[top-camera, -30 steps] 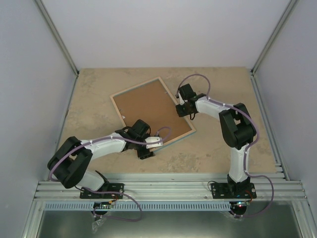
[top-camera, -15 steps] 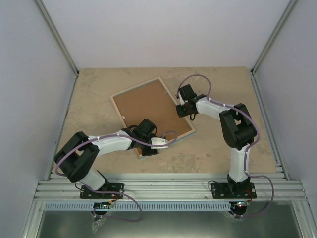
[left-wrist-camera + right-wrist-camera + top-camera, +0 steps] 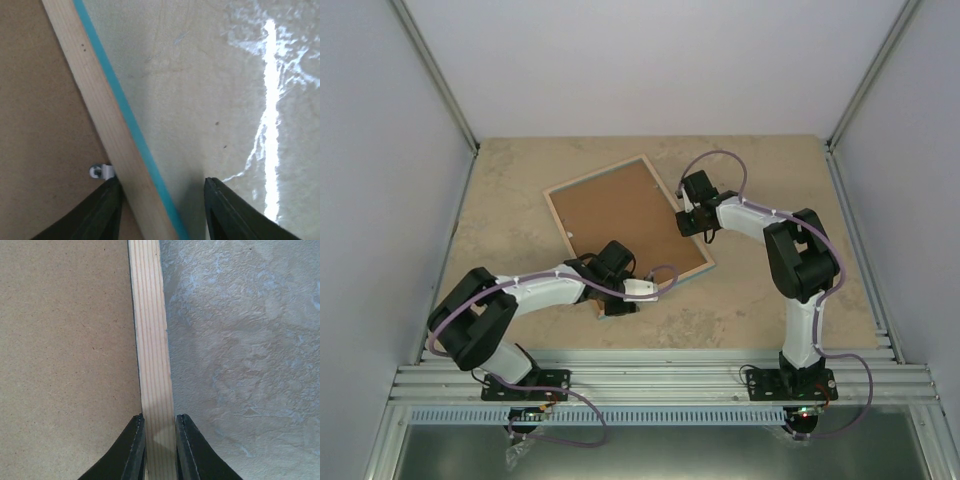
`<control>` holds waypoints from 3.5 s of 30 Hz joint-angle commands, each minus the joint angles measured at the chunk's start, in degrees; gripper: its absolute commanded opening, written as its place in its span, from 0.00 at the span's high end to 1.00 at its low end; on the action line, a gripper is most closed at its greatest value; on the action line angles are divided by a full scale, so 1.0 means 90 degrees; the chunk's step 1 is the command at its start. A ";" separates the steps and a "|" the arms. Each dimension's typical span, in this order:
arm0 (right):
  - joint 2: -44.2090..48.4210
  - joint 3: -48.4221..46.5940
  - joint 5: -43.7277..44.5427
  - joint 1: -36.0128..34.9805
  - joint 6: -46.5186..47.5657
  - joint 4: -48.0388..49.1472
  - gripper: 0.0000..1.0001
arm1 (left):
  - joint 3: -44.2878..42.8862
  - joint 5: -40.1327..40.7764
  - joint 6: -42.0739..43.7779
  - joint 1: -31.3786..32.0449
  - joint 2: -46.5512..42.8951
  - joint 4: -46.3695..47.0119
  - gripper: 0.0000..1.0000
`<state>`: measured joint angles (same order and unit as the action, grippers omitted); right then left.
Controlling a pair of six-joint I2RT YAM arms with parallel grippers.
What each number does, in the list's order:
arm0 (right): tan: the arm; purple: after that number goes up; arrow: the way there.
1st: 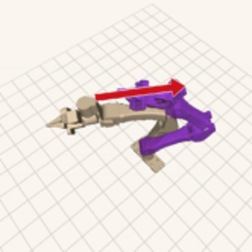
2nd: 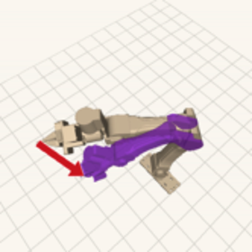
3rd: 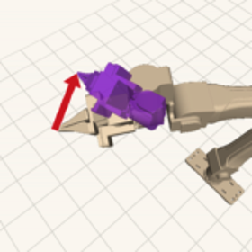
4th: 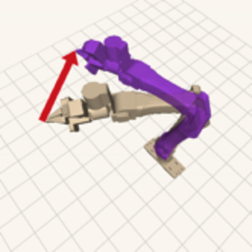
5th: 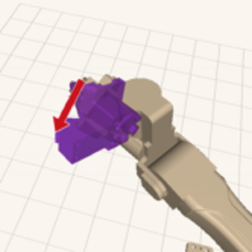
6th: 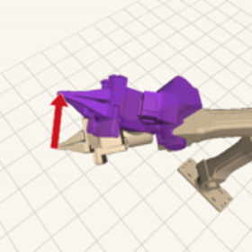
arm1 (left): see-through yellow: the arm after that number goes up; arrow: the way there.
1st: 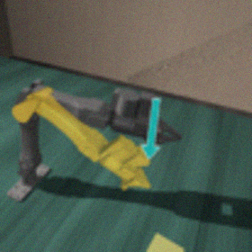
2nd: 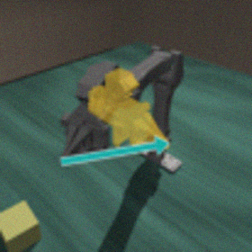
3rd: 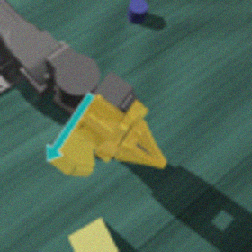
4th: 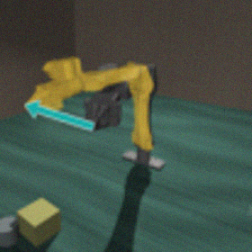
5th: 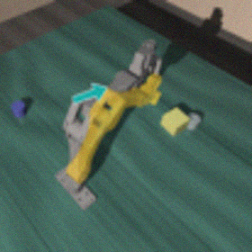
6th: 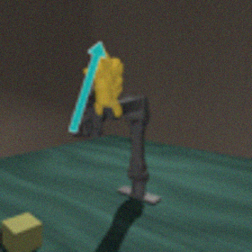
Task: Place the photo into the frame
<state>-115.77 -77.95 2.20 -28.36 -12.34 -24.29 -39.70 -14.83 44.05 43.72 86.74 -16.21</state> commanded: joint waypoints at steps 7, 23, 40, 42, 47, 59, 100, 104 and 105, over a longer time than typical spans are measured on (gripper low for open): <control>0.0094 0.0367 0.0002 0.0070 -0.0228 -0.0124 1.00 | 0.0040 -0.0098 -0.0917 -0.0264 -0.1106 -0.0294 0.29; 0.0502 0.0337 -0.0921 0.0237 0.0154 -0.0124 0.56 | -0.0131 0.0202 -0.1015 -0.0357 -0.1096 -0.0609 0.24; 0.0891 0.0453 -0.3769 0.1821 0.1011 -0.0054 0.30 | -0.1447 0.0313 -0.0957 0.0560 0.1063 0.0212 0.35; 0.0867 0.0467 -0.4179 0.1995 0.1100 -0.0068 0.28 | -0.1569 0.0324 -0.0949 0.0562 0.1274 0.0098 0.41; 0.0875 0.0653 -0.4830 0.2096 0.1063 -0.0001 0.22 | -0.1690 0.0232 -0.1023 0.0566 0.1293 -0.0145 0.66; 0.0251 0.0878 -0.5697 0.2145 0.0152 0.0204 0.18 | -0.1450 -0.0177 -0.1285 0.0571 0.0042 -0.0578 1.00; -0.0713 0.1835 -0.8749 0.2394 -0.5146 0.4836 0.75 | -0.0824 -0.0256 -0.0557 0.0571 -0.1368 -0.0525 1.00; -0.0662 0.1769 -0.8743 0.2321 -0.5267 0.4892 0.89 | -0.0786 -0.0093 -0.0474 0.0571 -0.1471 -0.0538 0.96; -0.0633 0.1726 -0.8723 0.2321 -0.5262 0.4864 0.94 | -0.0798 -0.0011 -0.0531 0.0566 -0.1489 -0.0529 0.93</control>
<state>-122.43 -61.49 -75.85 -6.44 -58.00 17.82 -46.65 -14.74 36.84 48.58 75.99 -24.56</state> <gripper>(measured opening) 0.221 0.149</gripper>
